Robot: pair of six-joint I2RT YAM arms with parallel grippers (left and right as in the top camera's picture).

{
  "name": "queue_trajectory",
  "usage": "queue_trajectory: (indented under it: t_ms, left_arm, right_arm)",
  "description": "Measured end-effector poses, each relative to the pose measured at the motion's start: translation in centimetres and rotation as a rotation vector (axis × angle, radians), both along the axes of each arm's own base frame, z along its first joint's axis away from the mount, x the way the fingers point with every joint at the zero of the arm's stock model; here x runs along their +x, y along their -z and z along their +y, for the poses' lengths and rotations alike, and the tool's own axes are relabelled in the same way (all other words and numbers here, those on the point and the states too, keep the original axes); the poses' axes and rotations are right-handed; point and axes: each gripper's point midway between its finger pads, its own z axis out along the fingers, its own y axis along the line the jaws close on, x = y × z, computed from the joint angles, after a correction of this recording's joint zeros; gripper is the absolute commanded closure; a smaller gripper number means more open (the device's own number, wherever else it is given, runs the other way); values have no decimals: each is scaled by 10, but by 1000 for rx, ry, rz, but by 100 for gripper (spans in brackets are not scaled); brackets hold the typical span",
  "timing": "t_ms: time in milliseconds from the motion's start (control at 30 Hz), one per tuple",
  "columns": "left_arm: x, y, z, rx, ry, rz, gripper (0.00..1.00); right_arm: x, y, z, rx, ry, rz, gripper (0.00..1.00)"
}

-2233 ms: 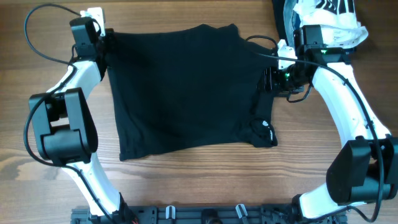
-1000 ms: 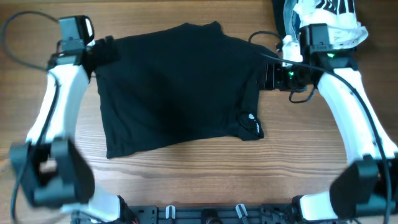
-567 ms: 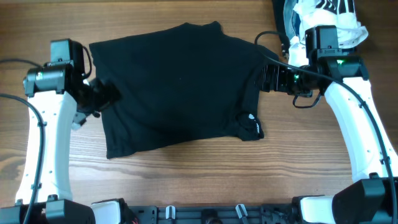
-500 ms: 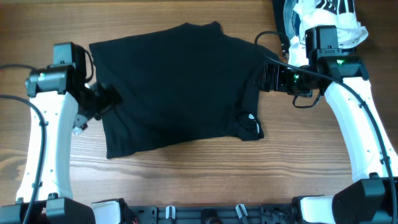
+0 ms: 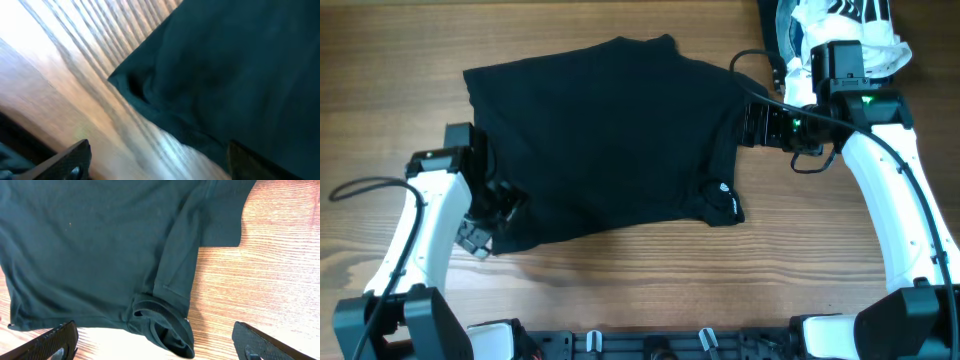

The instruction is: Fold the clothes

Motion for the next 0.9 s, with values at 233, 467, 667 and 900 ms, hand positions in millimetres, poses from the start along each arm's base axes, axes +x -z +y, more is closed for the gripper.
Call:
queue_trajectory:
  t_ms: [233, 467, 667, 900]
  left_arm:
    - [6, 13, -1, -1, -87, -39, 26]
    - [-10, 39, -4, 2, -186, -15, 37]
    - [-12, 46, -3, 12, -216, -21, 47]
    - [-2, 46, 10, 78, -224, -68, 51]
  right_arm:
    - [0, 0, 0, 0, 0, 0, 1]
    - [0, 0, 0, 0, 0, 0, 0]
    - [0, 0, 0, 0, 0, 0, 1]
    - [1, 0, 0, 0, 0, -4, 1]
